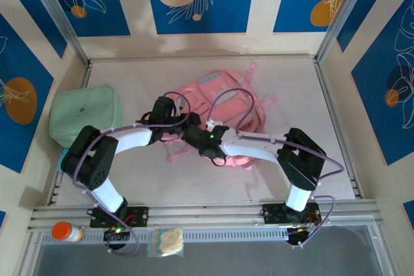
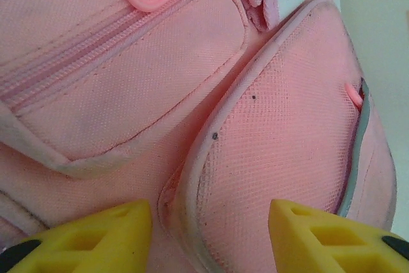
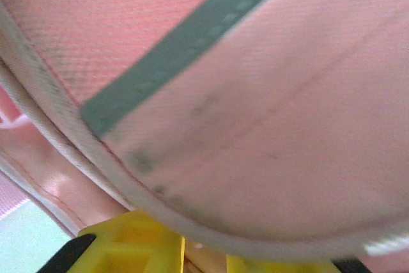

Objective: Pack books, pencil case, and school supplies into a backpack

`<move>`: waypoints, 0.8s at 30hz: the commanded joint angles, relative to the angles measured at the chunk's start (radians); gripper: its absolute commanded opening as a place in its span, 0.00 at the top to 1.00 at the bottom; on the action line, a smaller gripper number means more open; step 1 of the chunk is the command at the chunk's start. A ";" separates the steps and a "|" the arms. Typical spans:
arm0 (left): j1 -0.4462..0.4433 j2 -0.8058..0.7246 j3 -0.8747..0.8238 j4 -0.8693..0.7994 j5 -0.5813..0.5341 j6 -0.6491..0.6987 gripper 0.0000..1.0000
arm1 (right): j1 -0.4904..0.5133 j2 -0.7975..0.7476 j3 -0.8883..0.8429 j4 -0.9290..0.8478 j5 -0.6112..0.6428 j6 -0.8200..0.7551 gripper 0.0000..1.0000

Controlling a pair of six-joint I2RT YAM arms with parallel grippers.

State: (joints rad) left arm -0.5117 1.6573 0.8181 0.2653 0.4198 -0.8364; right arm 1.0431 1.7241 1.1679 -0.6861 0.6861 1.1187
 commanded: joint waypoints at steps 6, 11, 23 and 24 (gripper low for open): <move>-0.055 -0.001 0.019 -0.056 -0.066 0.007 0.49 | -0.024 -0.079 -0.075 0.131 0.003 -0.119 0.79; -0.066 -0.008 0.026 -0.060 -0.078 -0.007 0.49 | -0.034 -0.032 -0.056 0.191 -0.007 -0.242 0.80; -0.142 -0.085 -0.031 -0.024 -0.205 -0.130 0.51 | -0.034 -0.040 -0.075 0.208 0.036 -0.344 0.90; -0.156 -0.086 -0.037 -0.017 -0.237 -0.147 0.51 | -0.034 -0.041 -0.075 0.203 0.036 -0.347 0.93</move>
State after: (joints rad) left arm -0.6327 1.5959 0.7979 0.2314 0.2543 -0.9203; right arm 1.0134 1.6863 1.0973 -0.5194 0.6750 0.8116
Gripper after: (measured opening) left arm 0.493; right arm 0.087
